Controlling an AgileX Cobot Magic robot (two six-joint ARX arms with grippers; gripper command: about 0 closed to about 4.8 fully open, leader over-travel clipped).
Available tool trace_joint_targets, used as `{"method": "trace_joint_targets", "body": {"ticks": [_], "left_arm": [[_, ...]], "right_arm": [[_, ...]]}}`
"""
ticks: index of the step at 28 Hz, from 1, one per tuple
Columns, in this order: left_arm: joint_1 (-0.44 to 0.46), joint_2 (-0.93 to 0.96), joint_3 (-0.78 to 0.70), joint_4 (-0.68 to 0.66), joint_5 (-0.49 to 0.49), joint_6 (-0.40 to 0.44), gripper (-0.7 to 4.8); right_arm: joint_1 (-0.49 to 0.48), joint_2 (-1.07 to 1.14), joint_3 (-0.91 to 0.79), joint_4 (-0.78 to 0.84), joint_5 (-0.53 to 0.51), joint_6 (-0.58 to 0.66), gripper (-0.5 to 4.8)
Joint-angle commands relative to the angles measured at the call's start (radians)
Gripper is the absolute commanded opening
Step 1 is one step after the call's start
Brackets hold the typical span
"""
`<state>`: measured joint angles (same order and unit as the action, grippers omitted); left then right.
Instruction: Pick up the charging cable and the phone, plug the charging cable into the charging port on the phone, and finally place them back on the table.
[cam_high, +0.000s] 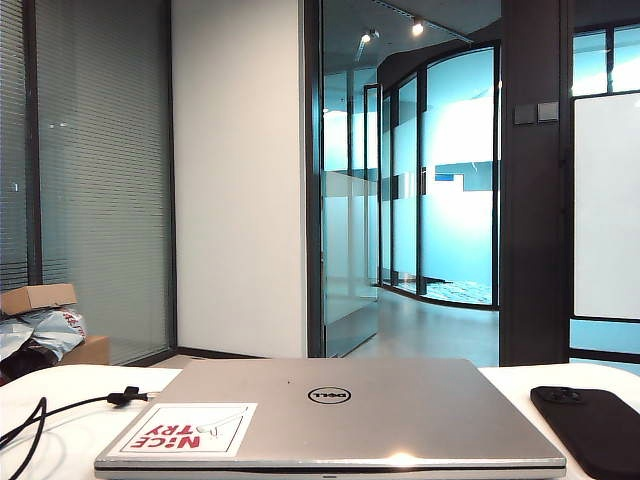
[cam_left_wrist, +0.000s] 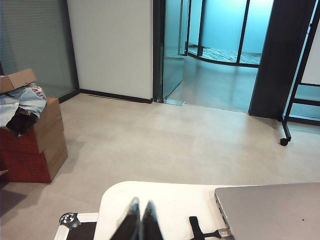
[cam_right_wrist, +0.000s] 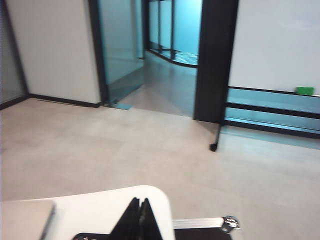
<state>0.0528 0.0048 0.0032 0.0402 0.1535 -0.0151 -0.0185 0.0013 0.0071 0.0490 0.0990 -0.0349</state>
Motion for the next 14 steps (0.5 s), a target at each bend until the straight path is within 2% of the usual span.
{"method": "trace_joint_targets", "body": {"ticks": [1, 14], "left_arm": [[0.002, 0.001, 0.0, 0.01, 0.0, 0.007, -0.05], [0.002, 0.001, 0.0, 0.01, 0.0, 0.007, -0.05]], "right_arm": [[-0.017, -0.002, -0.006, 0.016, -0.042, 0.009, -0.01], [-0.015, -0.002, -0.006, 0.015, 0.002, 0.009, -0.01]]}}
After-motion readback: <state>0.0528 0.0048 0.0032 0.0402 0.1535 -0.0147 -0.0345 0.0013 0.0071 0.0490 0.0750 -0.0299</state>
